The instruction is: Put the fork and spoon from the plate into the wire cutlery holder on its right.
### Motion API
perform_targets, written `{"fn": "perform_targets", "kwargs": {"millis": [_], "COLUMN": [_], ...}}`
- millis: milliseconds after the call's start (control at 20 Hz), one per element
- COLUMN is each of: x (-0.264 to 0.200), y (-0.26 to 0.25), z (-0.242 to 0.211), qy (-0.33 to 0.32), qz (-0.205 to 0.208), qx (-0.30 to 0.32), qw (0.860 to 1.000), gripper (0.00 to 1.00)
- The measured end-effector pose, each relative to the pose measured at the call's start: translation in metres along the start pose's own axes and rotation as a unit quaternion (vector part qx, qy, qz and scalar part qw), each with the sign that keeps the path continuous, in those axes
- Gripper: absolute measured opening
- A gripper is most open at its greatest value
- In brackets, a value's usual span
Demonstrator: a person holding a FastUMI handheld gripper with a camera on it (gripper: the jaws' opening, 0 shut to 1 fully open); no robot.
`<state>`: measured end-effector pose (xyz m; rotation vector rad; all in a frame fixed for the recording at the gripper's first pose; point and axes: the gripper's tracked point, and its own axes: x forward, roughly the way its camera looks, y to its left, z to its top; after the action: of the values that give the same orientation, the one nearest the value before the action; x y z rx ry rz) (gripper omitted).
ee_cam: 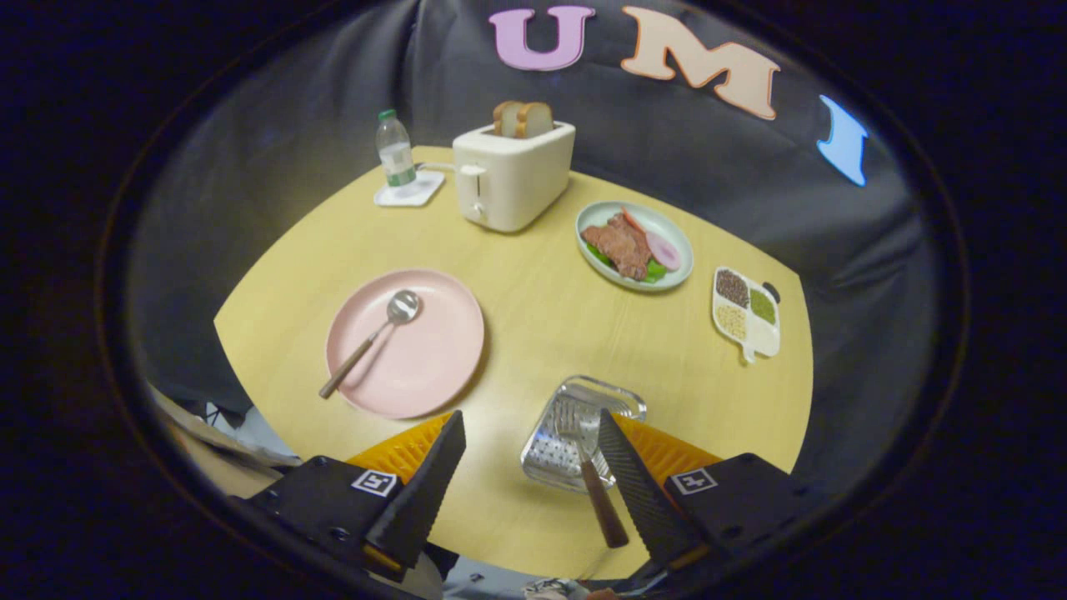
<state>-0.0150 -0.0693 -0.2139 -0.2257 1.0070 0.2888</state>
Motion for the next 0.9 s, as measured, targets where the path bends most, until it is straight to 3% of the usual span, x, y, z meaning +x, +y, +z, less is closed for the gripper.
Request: {"fn": "perform_targets", "kwargs": {"millis": [300,650,900], "x": [-0.002,0.019,0.049], "y": [0.049,0.103,0.140], "z": [0.021,0.024,0.013], "qy": [-0.088,-0.117,-0.101], "qz": [-0.009,-0.025,-0.019], "qx": [0.033,0.072,0.080], "qw": [0.996,0.990,0.992], "gripper": [1.00,1.00,1.00]}}
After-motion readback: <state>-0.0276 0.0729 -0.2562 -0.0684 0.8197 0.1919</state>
